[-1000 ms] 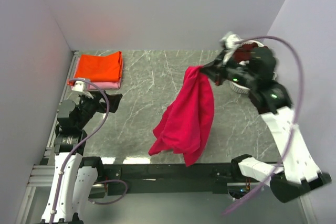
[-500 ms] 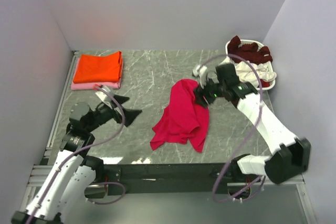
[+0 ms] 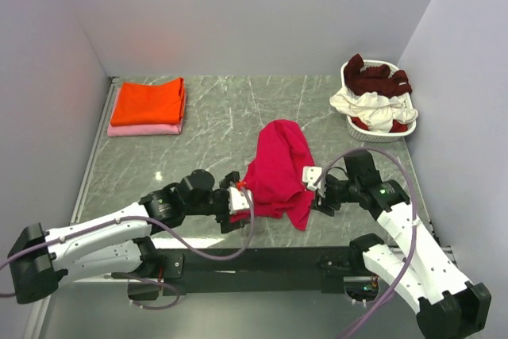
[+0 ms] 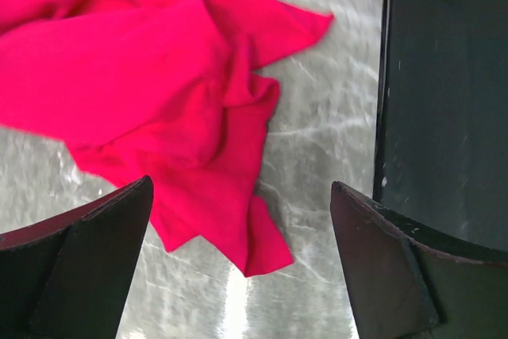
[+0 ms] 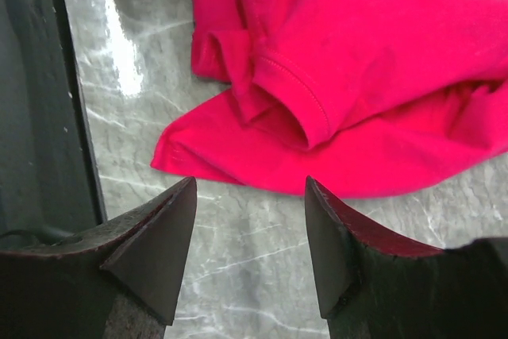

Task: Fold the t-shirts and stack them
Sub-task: Flatten the tshirt out

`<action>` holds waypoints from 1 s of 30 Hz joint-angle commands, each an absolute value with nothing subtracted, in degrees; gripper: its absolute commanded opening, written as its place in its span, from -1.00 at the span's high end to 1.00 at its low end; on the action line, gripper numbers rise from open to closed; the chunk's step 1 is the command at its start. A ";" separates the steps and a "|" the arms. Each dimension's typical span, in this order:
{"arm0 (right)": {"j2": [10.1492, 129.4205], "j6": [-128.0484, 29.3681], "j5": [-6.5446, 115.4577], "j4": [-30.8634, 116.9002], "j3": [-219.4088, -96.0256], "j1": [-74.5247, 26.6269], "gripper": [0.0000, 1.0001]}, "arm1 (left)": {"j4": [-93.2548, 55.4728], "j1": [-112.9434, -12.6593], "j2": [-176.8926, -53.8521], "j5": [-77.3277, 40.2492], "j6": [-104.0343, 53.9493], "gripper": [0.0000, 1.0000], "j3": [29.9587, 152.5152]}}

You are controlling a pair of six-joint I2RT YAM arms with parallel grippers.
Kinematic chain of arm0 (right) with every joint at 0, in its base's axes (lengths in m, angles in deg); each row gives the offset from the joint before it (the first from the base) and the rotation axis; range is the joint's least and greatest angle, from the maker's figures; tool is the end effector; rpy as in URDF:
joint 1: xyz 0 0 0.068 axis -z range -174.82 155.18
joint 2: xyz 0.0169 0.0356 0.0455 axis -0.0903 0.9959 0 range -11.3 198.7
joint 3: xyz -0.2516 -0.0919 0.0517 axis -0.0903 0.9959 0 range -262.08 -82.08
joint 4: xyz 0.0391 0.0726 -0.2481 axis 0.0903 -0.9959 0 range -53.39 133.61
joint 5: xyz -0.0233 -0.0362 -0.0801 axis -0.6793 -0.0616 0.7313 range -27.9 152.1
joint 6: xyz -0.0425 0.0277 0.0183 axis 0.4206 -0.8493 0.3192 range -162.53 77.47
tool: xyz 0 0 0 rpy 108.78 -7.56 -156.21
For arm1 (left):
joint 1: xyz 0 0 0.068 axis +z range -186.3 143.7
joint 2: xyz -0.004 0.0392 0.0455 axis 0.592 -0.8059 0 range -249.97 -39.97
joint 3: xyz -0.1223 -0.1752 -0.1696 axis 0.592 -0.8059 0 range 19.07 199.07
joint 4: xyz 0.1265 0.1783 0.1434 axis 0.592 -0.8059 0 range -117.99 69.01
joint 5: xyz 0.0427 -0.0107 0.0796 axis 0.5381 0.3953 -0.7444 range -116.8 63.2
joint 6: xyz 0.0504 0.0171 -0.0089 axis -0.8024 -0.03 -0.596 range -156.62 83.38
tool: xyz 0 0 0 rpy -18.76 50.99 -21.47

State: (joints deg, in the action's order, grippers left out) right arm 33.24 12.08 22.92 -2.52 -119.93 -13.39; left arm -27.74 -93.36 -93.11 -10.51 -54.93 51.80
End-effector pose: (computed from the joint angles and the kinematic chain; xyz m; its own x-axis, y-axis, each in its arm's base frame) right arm 0.1289 0.0670 0.2488 0.0587 -0.6469 -0.7603 -0.9683 0.1483 -0.2010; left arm 0.1050 -0.1804 0.2460 0.0600 0.4618 -0.8849 0.9716 0.1763 0.1579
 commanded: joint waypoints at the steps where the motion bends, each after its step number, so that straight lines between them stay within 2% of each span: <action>1: 32.48 17.84 22.02 -1.47 -116.63 -12.66 -0.26 | -25.57 -95.62 -96.20 -13.79 -65.18 -0.98 51.76; 9: 27.90 30.16 22.63 1.60 -108.72 -12.40 -0.25 | -19.24 -96.42 -108.60 -13.62 -69.75 -0.85 54.39; 17: 38.00 34.72 20.88 2.40 -109.15 -13.19 -0.25 | -11.69 -96.42 -118.45 -16.07 -71.51 -0.65 56.86; 19: 39.67 36.74 20.26 1.96 -108.89 -13.71 -0.26 | -9.06 -96.51 -119.94 -16.69 -71.69 -0.54 57.39; 21: 40.47 38.59 20.35 2.39 -108.28 -15.29 -0.27 | -7.90 -96.42 -121.34 -18.36 -72.13 -0.36 58.35; 30: 44.60 32.98 26.58 12.75 -106.61 -28.37 -0.27 | -3.77 -95.37 -127.24 -19.86 -72.40 -0.08 58.09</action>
